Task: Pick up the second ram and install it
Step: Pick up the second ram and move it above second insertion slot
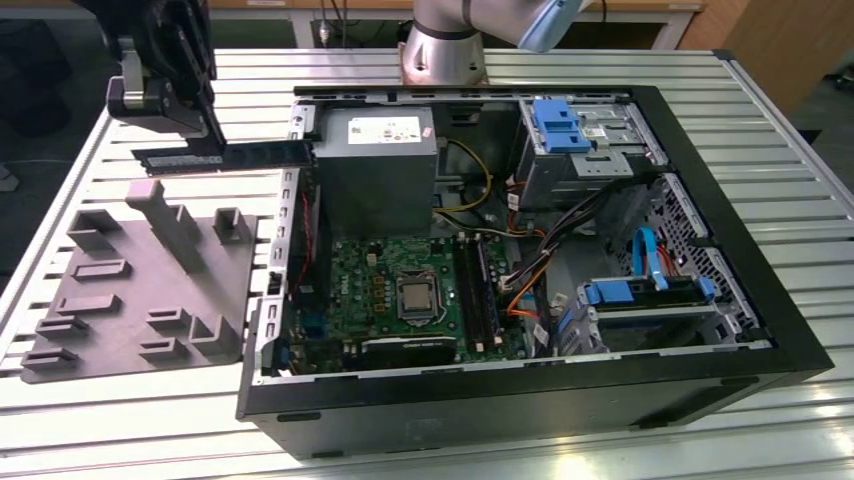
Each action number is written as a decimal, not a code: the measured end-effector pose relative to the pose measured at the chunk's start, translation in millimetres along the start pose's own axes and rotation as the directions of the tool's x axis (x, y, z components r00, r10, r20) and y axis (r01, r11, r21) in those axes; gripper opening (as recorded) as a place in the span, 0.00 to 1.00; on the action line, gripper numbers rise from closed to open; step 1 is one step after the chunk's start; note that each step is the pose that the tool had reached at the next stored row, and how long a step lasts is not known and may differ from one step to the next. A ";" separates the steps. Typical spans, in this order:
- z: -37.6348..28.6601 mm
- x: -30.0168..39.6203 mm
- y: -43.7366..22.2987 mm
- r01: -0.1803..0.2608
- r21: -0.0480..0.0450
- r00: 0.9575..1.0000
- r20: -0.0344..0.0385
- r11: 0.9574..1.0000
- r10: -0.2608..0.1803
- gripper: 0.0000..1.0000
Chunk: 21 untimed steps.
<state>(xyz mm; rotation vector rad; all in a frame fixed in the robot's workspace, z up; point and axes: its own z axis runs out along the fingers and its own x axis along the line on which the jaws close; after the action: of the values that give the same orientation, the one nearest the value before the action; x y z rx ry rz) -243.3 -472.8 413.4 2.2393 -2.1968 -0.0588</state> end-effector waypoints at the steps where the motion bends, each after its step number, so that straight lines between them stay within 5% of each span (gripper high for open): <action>1: 0.0 0.0 -0.6 0.000 0.000 1.000 0.000 1.000 0.000 0.12; 21: -0.1 -4.2 -6.9 0.000 0.000 1.000 0.000 1.000 0.000 0.12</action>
<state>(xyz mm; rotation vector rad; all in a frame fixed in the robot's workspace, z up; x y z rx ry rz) -236.5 -468.5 413.4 2.2393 -2.1968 -0.0588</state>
